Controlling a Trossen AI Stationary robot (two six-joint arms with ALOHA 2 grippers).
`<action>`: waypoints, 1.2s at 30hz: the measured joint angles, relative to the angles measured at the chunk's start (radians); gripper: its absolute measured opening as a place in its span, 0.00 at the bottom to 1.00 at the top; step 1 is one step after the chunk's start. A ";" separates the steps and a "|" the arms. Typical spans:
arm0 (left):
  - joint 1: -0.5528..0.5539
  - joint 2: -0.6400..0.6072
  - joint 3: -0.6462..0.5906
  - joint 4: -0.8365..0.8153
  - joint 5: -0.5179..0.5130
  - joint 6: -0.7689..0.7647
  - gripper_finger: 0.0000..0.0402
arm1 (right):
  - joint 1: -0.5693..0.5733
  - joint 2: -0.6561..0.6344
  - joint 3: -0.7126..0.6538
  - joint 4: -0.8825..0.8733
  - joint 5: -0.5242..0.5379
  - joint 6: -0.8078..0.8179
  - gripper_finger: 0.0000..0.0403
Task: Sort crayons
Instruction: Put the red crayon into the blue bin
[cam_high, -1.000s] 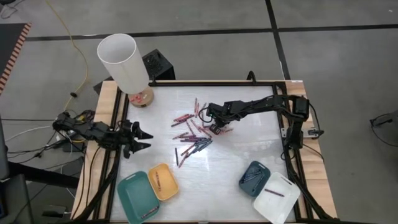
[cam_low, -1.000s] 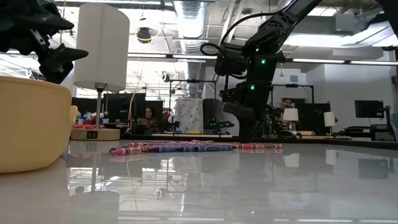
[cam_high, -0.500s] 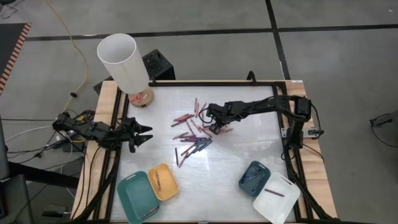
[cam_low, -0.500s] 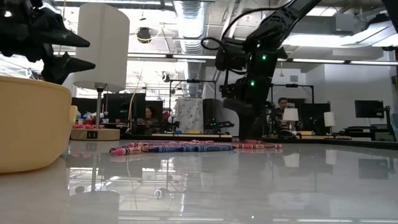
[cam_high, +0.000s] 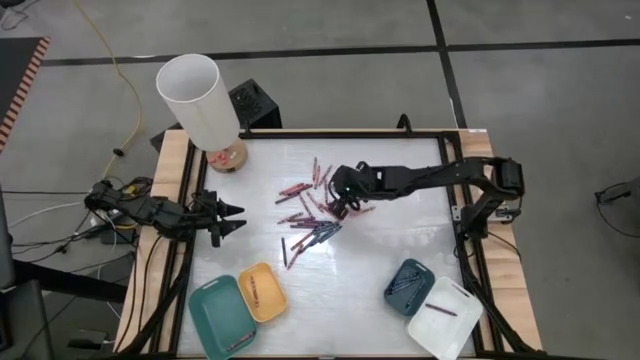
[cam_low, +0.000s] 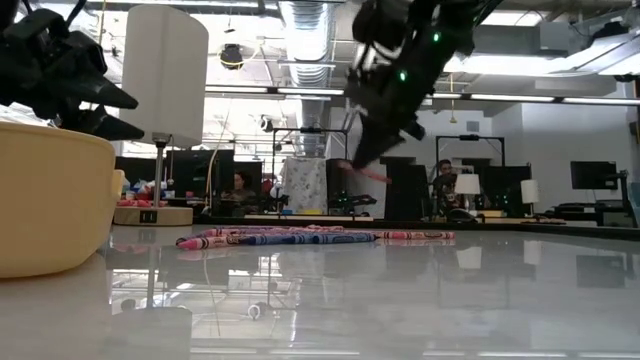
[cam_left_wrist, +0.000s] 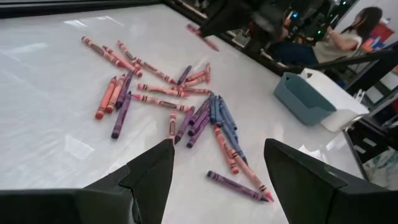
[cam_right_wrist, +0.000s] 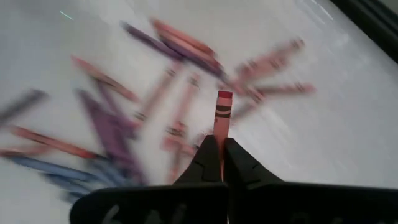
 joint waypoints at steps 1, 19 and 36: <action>0.000 0.000 0.000 -0.005 0.000 0.000 0.60 | 0.017 -0.003 0.000 0.031 0.000 0.000 0.00; 0.000 0.000 0.000 -0.026 0.000 0.000 0.60 | 0.312 0.036 0.001 0.655 -0.002 -0.165 0.00; 0.000 0.000 0.000 -0.037 0.000 0.000 0.60 | 0.423 0.074 0.001 0.919 -0.117 -0.345 0.00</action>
